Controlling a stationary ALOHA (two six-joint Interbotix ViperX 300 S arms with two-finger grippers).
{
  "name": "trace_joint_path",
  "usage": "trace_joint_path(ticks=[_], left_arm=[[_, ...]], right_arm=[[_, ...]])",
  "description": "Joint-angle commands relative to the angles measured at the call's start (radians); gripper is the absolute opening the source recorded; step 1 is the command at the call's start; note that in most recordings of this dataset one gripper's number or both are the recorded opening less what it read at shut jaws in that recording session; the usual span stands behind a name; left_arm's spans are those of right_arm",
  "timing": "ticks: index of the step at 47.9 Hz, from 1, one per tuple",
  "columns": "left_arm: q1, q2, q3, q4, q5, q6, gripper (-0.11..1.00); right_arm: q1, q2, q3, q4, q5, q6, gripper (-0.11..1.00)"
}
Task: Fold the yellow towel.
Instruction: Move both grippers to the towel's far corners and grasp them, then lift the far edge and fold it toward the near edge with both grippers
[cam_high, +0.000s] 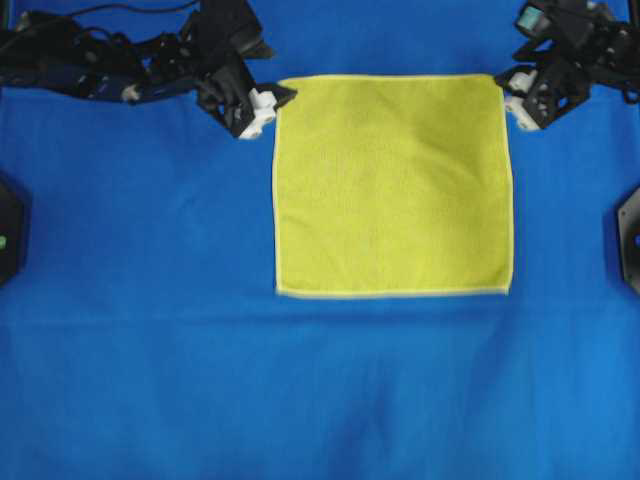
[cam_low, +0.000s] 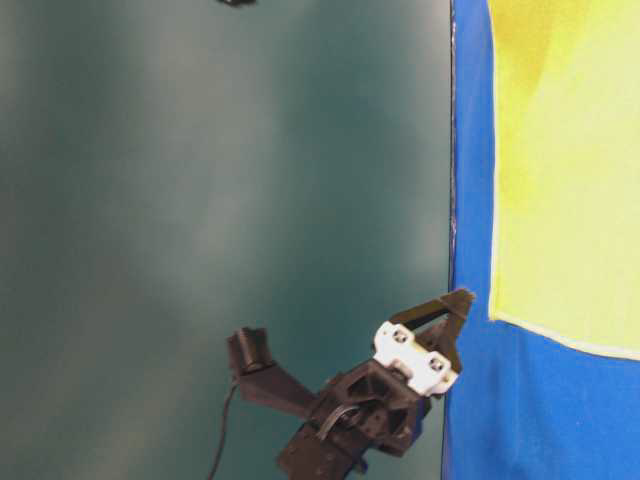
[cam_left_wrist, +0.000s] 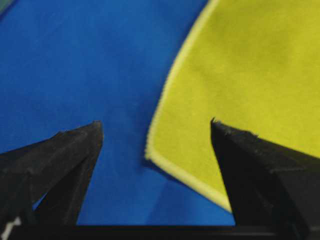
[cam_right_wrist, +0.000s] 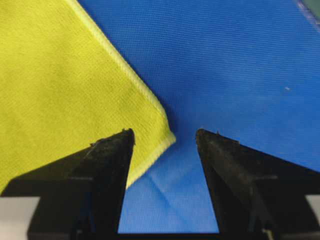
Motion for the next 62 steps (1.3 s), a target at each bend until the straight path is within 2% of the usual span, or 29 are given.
trace_joint_path(ticks=[1, 18, 26, 29, 31, 37, 39, 42, 51, 62], left_arm=[[0.015, 0.012, -0.037, 0.000, -0.014, 0.003, 0.83], [0.032, 0.103, -0.072, 0.002, -0.014, 0.037, 0.82], [0.032, 0.114, -0.069, 0.002, -0.005, 0.038, 0.77], [0.032, 0.115, -0.074, 0.002, 0.009, 0.037, 0.70], [0.032, 0.115, -0.075, 0.002, 0.018, 0.040, 0.62], [0.025, 0.115, -0.074, 0.002, 0.025, 0.051, 0.26], [0.020, 0.115, -0.074, 0.003, 0.026, 0.061, 0.16], [0.015, 0.114, -0.074, 0.002, 0.028, 0.075, 0.02], [0.018, 0.095, -0.078, 0.003, 0.061, 0.092, 0.01], [0.017, 0.008, -0.094, 0.003, 0.127, 0.112, 0.01]], right_arm=[[-0.008, 0.044, -0.028, -0.008, -0.028, -0.002, 0.58], [-0.049, 0.158, -0.035, -0.020, -0.115, -0.002, 0.58], [-0.049, 0.167, -0.034, -0.020, -0.120, -0.002, 0.57], [-0.048, 0.167, -0.034, -0.020, -0.124, -0.002, 0.53], [-0.043, 0.167, -0.032, -0.020, -0.124, -0.002, 0.47], [-0.035, 0.164, -0.028, -0.020, -0.123, -0.002, 0.11], [-0.035, 0.161, -0.026, -0.018, -0.123, -0.002, 0.03], [-0.035, 0.156, -0.023, -0.020, -0.123, -0.002, 0.03], [-0.035, 0.120, -0.023, -0.020, -0.115, 0.009, 0.03], [-0.035, 0.020, -0.021, -0.020, -0.054, 0.009, 0.03]])
